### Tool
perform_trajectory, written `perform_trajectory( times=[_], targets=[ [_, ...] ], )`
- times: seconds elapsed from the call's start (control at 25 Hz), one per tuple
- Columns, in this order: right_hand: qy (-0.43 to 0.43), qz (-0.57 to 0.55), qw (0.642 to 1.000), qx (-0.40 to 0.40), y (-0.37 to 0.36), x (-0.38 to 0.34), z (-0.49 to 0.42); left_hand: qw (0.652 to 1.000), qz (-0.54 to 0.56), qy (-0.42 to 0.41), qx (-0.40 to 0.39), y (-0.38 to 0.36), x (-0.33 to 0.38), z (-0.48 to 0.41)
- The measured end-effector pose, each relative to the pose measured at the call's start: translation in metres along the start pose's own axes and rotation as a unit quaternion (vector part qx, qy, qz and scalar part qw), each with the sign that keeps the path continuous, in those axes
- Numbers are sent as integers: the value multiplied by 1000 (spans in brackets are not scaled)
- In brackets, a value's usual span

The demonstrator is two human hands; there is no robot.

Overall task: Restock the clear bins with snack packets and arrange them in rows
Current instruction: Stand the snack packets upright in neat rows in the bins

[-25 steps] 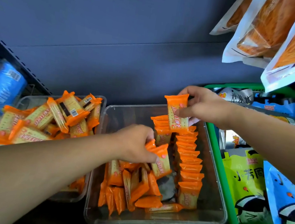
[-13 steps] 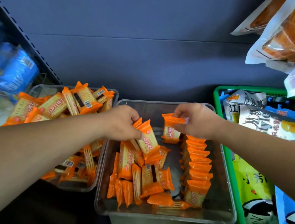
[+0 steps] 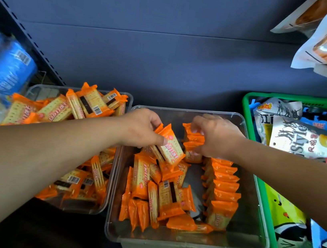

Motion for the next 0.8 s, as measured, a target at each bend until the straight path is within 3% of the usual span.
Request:
perform_trajectory(
  times=[0.08, 0.24, 0.36, 0.44, 0.48, 0.56, 0.68, 0.8],
  targets=[
    [13, -147, 989, 4, 13, -1, 3, 1000, 26, -1, -7, 0, 3, 1],
    [20, -427, 900, -85, 14, -11, 12, 995, 95, -15, -17, -3, 17, 4],
    [26, -493, 859, -132, 6, -9, 15, 985, 163, -48, -35, -11, 31, 4],
    [-2, -482, 871, -96, 10, 9, 15, 983, 168, -64, -47, -21, 35, 2],
    [-19, -455, 888, -60, 12, 21, 15, 988, 128, -71, -42, -27, 34, 0],
    [-30, -389, 921, 7, 18, 40, 19, 992, -67, -103, -28, -42, 27, -10],
    [-10, -341, 938, 56, 17, 51, 30, 913, -341, -199, -100, -80, 19, -30],
    [-18, -384, 922, 55, 9, 61, 31, 872, -415, -187, -181, -102, 7, -46]
  ],
)
Point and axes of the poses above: each hand's wrist, its own z-axis away from the middle knuckle, its own y-axis out of the back of the hand, x = y × z, the point moved 6 cm from there along -z, towards the middle knuckle
